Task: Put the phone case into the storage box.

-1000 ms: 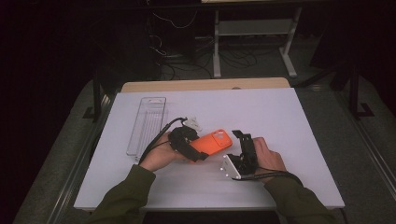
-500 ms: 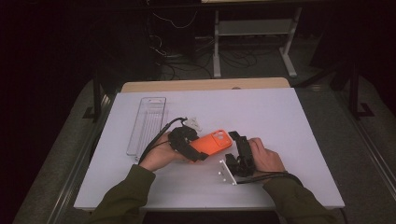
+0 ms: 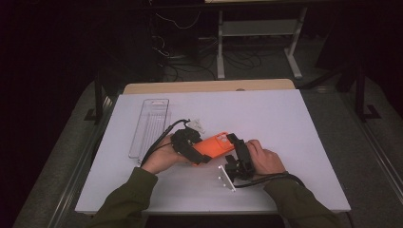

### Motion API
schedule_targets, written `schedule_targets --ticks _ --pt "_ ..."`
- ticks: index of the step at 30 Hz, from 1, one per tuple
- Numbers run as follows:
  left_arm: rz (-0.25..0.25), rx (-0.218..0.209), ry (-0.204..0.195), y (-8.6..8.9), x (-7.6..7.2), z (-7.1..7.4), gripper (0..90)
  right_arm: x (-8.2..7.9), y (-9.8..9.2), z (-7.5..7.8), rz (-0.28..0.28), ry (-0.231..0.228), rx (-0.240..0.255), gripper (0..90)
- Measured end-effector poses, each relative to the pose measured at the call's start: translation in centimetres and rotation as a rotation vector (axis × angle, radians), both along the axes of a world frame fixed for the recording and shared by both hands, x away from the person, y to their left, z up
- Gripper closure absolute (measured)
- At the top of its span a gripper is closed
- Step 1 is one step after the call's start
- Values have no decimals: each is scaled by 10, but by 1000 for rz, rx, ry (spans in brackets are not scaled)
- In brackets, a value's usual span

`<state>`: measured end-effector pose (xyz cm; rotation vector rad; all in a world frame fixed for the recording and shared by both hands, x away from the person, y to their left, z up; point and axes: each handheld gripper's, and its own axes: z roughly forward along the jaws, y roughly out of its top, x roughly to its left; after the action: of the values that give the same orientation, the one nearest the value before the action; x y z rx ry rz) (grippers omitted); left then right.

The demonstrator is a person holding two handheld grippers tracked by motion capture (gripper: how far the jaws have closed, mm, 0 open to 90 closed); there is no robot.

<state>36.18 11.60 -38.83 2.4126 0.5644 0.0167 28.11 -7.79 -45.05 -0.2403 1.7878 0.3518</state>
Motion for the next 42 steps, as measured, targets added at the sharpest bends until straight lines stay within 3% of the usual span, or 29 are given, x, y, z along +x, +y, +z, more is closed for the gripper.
schedule_targets --ticks 11,20,30,42 --pt "8 4 -3 -2 -2 1 162 -3 8 -1 21 -17 -1 24" --pt "-4 7 -5 -4 -2 2 163 -4 17 -3 37 -51 -35 54" --pt "-8 7 -8 -4 -2 2 163 -7 20 -2 13 -57 -33 171" --pt "-3 13 -7 -4 -3 2 163 -12 25 -5 41 -61 -52 305"
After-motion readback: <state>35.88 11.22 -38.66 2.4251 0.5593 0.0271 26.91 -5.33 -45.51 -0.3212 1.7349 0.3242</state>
